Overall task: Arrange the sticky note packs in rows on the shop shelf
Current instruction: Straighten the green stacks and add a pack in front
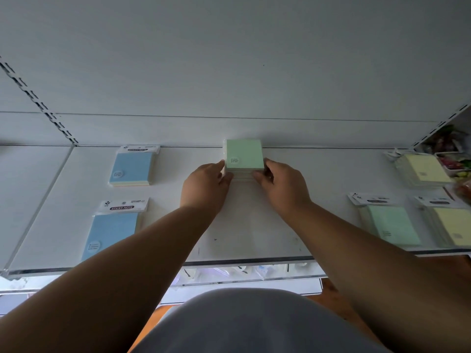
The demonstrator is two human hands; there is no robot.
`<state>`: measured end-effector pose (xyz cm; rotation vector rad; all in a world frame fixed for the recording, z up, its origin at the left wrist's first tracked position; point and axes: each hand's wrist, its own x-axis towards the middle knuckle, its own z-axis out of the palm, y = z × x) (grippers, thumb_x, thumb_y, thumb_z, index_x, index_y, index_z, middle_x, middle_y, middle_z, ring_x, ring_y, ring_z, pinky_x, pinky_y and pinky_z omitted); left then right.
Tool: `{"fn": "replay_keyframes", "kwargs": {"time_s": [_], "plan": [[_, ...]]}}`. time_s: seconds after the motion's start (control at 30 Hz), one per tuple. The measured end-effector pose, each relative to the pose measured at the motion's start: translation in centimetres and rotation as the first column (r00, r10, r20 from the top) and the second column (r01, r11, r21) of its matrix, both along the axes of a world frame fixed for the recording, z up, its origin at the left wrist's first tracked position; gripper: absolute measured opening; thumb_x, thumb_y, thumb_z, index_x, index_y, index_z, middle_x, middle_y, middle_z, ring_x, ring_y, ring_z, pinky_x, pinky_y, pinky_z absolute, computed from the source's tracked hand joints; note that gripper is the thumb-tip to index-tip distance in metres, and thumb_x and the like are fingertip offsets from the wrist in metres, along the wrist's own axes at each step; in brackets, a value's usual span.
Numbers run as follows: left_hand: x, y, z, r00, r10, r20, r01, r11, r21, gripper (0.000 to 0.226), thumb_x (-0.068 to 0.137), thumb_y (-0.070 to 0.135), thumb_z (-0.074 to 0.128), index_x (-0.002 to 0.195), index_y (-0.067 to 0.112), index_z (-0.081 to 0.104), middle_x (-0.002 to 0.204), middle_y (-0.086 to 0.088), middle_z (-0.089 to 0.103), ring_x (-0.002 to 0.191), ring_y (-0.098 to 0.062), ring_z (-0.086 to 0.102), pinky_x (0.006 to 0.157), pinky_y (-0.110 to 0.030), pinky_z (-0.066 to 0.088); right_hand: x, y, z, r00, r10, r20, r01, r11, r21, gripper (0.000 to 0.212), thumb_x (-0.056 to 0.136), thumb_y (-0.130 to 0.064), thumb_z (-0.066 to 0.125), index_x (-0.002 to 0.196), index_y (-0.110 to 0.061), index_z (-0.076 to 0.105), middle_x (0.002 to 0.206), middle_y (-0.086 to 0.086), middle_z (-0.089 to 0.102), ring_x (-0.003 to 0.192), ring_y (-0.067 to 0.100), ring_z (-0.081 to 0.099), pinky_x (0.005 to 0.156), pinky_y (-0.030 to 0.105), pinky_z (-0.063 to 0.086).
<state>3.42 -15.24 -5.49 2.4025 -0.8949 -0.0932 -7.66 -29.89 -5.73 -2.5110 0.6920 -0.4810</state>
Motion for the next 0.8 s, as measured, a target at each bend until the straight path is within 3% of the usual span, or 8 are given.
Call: {"fn": "replay_keyframes", "kwargs": {"time_s": [0.23, 0.43, 0.53, 0.8], "plan": [[0.07, -0.25, 0.06, 1.000, 0.003, 0.019, -0.004, 0.999, 0.050, 0.021, 0.094, 0.030, 0.052, 0.107, 0.021, 0.067, 0.100, -0.005, 0.068, 0.093, -0.026, 0.060, 0.067, -0.030, 0.040, 0.02, -0.34, 0.27, 1.000, 0.011, 0.001, -0.011, 1.000, -0.002, 0.028, 0.093, -0.034, 0.060, 0.110, -0.015, 0.071, 0.082, 0.007, 0.066, 0.077, 0.021, 0.059, 0.066, 0.031, 0.046], [0.21, 0.04, -0.34, 0.999, 0.024, -0.025, -0.024, 1.000, 0.009, 0.020, 0.091, 0.033, 0.056, 0.097, 0.018, 0.067, 0.091, -0.001, 0.066, 0.086, -0.022, 0.059, 0.066, -0.031, 0.044, -0.16, -0.67, -0.32, 1.000, 0.007, 0.005, -0.007, 0.999, 0.034, 0.029, 0.088, -0.036, 0.064, 0.109, -0.017, 0.072, 0.082, 0.006, 0.068, 0.078, 0.021, 0.062, 0.070, 0.036, 0.051], [0.31, -0.23, -0.43, 0.999, 0.025, -0.023, -0.024, 0.999, 0.028, 0.019, 0.092, 0.030, 0.056, 0.094, 0.016, 0.068, 0.094, -0.002, 0.067, 0.088, -0.023, 0.059, 0.064, -0.028, 0.035, -0.10, -0.86, -0.54, 1.000, -0.008, -0.004, 0.008, 1.000, 0.011, 0.026, 0.088, -0.034, 0.065, 0.102, -0.014, 0.074, 0.080, 0.007, 0.068, 0.076, 0.022, 0.062, 0.069, 0.037, 0.051], [0.18, -0.10, -0.70, 0.999, 0.018, -0.036, -0.018, 1.000, 0.002, 0.010, 0.086, 0.021, 0.059, 0.092, 0.016, 0.066, 0.093, -0.001, 0.066, 0.089, -0.023, 0.058, 0.066, -0.026, 0.032, -0.04, -0.73, -0.25, 1.000, -0.022, -0.003, 0.022, 0.993, 0.113, 0.024, 0.081, -0.023, 0.072, 0.104, -0.014, 0.072, 0.094, 0.004, 0.073, 0.086, 0.020, 0.065, 0.078, 0.035, 0.053]]}}
